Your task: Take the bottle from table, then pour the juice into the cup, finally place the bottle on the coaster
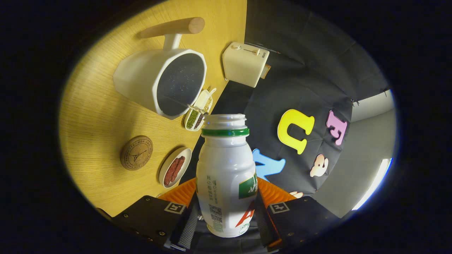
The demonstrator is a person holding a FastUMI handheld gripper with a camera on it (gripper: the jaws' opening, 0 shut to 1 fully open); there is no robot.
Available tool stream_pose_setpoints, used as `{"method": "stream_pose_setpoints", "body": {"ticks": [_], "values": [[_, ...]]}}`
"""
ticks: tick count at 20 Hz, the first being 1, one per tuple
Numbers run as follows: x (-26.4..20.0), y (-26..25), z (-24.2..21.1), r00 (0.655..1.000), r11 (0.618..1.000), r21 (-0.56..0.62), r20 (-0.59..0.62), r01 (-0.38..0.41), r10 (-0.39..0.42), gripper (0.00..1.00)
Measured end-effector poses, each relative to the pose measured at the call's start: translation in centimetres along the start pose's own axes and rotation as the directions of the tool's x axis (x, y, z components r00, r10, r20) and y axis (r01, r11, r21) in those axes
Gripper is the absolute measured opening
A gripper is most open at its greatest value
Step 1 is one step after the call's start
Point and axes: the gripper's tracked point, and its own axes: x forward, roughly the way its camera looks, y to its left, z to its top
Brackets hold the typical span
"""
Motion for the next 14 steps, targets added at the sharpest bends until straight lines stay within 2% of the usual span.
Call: {"method": "stream_pose_setpoints", "body": {"ticks": [14], "values": [[-0.13,-0.39,0.38,1.0,0.999,-0.05,0.004,0.017,-0.017,0.71]]}}
